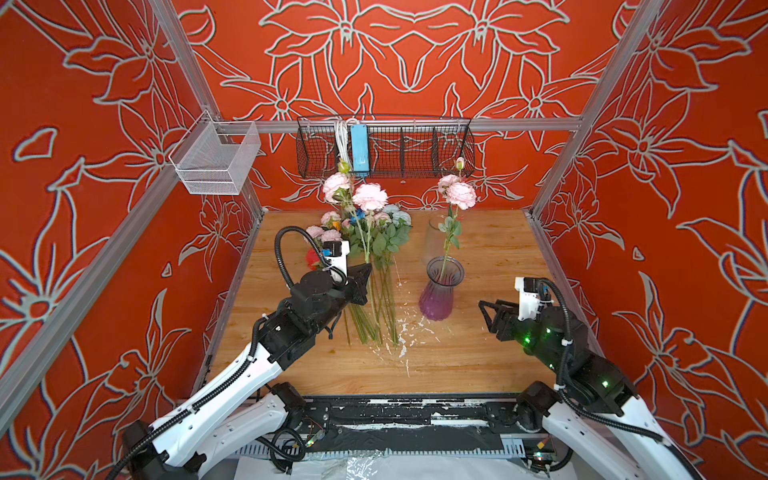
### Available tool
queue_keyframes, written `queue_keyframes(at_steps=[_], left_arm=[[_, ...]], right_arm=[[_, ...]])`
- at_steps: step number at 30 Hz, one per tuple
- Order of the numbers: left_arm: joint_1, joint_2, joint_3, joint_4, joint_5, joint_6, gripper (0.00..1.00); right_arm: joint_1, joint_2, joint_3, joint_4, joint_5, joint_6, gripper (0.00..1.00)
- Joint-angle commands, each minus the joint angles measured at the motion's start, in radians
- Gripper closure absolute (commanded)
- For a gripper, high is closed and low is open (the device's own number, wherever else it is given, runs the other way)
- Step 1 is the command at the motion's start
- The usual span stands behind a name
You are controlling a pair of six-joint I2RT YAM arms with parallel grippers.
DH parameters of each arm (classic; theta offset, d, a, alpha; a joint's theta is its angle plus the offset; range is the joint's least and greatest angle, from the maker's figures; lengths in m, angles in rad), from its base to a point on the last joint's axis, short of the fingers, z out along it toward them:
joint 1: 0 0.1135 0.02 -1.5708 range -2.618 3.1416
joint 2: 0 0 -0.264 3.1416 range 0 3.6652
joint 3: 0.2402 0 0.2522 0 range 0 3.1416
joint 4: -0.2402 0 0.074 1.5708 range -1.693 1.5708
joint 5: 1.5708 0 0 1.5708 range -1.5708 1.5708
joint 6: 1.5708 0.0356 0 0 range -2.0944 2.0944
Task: Arrange the flowers into the vase
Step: 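Lift the pink roses with the left gripper toward the waiting right gripper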
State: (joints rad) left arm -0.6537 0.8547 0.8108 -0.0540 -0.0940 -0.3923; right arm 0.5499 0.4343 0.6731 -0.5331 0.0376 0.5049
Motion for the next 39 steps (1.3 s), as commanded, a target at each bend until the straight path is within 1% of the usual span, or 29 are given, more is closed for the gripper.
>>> queue_keyframes(at_steps=[1, 4, 7, 10, 11, 12, 14, 19, 21, 24, 29, 30, 33, 35, 39], left_arm=[[-0.07, 0.001, 0.051, 0.065, 0.054, 0.085, 1.0], [-0.126, 0.03, 0.101, 0.058, 0.079, 0.112, 1.0], [-0.175, 0.069, 0.144, 0.074, 0.101, 0.134, 1.0], [-0.219, 0.119, 0.185, 0.085, 0.123, 0.154, 1.0], [-0.231, 0.125, 0.193, 0.096, 0.127, 0.155, 1.0], [-0.244, 0.17, 0.198, 0.115, 0.131, 0.156, 1.0], [-0.268, 0.211, 0.21, 0.146, 0.116, 0.156, 1.0], [-0.312, 0.296, 0.265, 0.161, 0.099, 0.179, 1.0], [-0.316, 0.311, 0.271, 0.174, 0.1, 0.173, 1.0], [-0.317, 0.323, 0.269, 0.195, 0.112, 0.167, 1.0], [-0.319, 0.324, 0.266, 0.198, 0.105, 0.166, 1.0], [-0.319, 0.323, 0.266, 0.198, 0.105, 0.167, 1.0], [-0.319, 0.322, 0.265, 0.202, 0.106, 0.168, 1.0], [-0.319, 0.326, 0.266, 0.204, 0.108, 0.172, 1.0], [-0.319, 0.332, 0.265, 0.21, 0.107, 0.177, 1.0]], right_arm=[[0.004, 0.03, 0.079, 0.093, -0.187, -0.057, 0.41], [0.005, 0.083, 0.143, 0.161, -0.347, -0.072, 0.41], [0.005, 0.147, 0.197, 0.244, -0.472, -0.045, 0.41], [0.007, 0.219, 0.242, 0.325, -0.548, -0.011, 0.41], [0.007, 0.239, 0.253, 0.346, -0.558, 0.0, 0.41], [0.007, 0.262, 0.268, 0.367, -0.569, 0.012, 0.41], [0.007, 0.297, 0.286, 0.419, -0.601, 0.034, 0.41], [0.013, 0.368, 0.326, 0.478, -0.606, 0.062, 0.42], [0.014, 0.392, 0.336, 0.491, -0.607, 0.068, 0.43], [0.016, 0.42, 0.341, 0.504, -0.578, 0.076, 0.46], [0.018, 0.438, 0.337, 0.516, -0.518, 0.097, 0.54], [0.019, 0.442, 0.338, 0.514, -0.507, 0.1, 0.58], [0.019, 0.46, 0.343, 0.509, -0.492, 0.1, 0.63], [0.021, 0.473, 0.349, 0.505, -0.475, 0.099, 0.71], [0.022, 0.499, 0.362, 0.491, -0.442, 0.102, 0.76]])
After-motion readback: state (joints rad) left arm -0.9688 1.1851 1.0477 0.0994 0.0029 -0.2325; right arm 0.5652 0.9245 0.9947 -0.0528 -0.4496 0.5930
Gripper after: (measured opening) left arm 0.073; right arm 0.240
